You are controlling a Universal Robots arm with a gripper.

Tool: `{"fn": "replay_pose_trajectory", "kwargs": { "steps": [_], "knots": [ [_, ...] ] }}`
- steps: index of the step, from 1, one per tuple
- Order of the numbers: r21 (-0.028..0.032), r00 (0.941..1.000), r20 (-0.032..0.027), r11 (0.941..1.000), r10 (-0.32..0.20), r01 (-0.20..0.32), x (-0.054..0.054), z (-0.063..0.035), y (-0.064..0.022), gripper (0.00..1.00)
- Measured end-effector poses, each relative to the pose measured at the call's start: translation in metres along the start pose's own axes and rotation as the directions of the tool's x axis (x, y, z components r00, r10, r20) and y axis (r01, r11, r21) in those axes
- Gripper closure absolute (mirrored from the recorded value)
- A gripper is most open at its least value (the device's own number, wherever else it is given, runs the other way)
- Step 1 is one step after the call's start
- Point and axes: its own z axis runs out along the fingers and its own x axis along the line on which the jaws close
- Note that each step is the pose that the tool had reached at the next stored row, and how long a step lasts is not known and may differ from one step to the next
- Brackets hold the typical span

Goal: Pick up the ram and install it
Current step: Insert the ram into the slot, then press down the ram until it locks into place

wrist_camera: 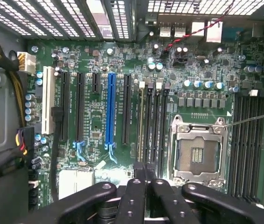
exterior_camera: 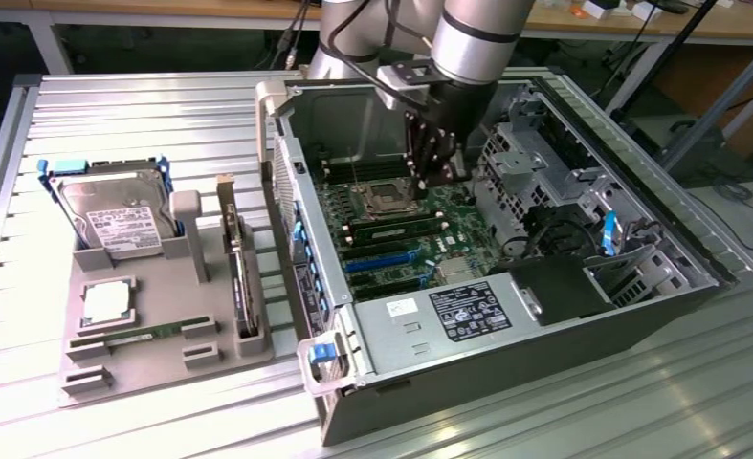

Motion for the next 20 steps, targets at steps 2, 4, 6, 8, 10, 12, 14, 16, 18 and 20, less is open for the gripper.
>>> {"fn": "replay_pose_trajectory", "kwargs": {
  "steps": [2,4,6,8,10,12,14,16,18,20],
  "knots": [
    [-0.0078,1.0,0.0002,1.0,0.0,0.0,-0.002,-0.0001,-0.0001,0.9],
    [-0.0143,1.0,0.0006,0.9999,-0.001,0.001,-0.003,-0.0001,-0.0001,0.9],
    [-0.0246,1.0,0.0011,0.9997,-0.001,0.001,-0.005,-0.0002,-0.0002,0.9],
    [-0.0314,1.0,0.0014,0.9995,-0.001,0.001,-0.006,-0.0003,-0.0003,0.9],
    [-0.0323,1.0,0.0019,0.9995,-0.001,0.001,-0.005,-0.0003,-0.0038,0.9],
    [-0.0348,1.0,0.0028,0.9994,-0.002,0.002,-0.004,-0.0005,-0.0127,0.9],
    [-0.0347,0.9999,0.0026,0.9993,-0.013,0.013,-0.004,-0.0006,-0.0194,0.9],
    [-0.0343,0.9996,0.0021,0.999,-0.027,0.027,-0.003,0.0011,-0.0299,0.9],
    [-0.034,0.9994,0.0017,0.9988,-0.035,0.035,-0.001,0.0101,-0.0368,0.9],
    [-0.0286,0.9992,-0.0002,0.9988,-0.04,0.04,-0.001,0.013,-0.0374,0.9]
  ]
}}
